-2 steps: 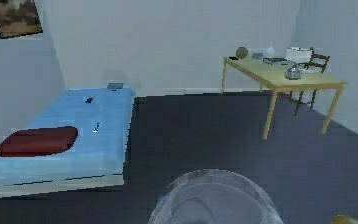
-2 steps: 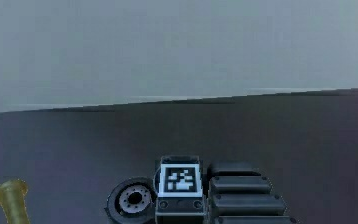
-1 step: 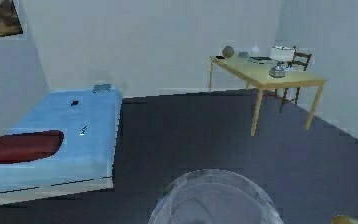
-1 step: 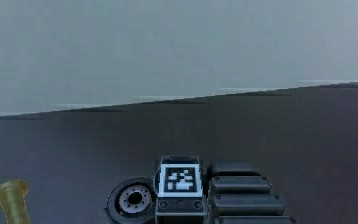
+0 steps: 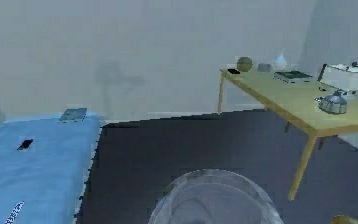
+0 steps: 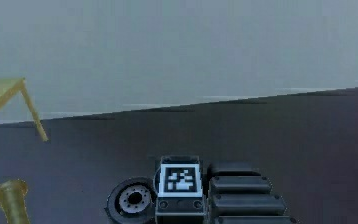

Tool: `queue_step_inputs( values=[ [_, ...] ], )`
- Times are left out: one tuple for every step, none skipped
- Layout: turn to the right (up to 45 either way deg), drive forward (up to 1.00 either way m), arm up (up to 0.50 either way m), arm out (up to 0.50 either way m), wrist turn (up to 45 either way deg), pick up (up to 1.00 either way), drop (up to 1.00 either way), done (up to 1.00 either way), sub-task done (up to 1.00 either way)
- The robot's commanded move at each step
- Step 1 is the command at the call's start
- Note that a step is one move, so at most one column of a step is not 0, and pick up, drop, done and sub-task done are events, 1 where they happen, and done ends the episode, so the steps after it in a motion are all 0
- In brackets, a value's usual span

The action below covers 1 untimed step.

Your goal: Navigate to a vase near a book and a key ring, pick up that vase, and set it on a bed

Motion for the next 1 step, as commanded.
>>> queue_step_inputs(
  values=[
    [0.0,0.2,0.0,0.0,0.0,0.0,0.0,0.0,0.0]
  ],
)
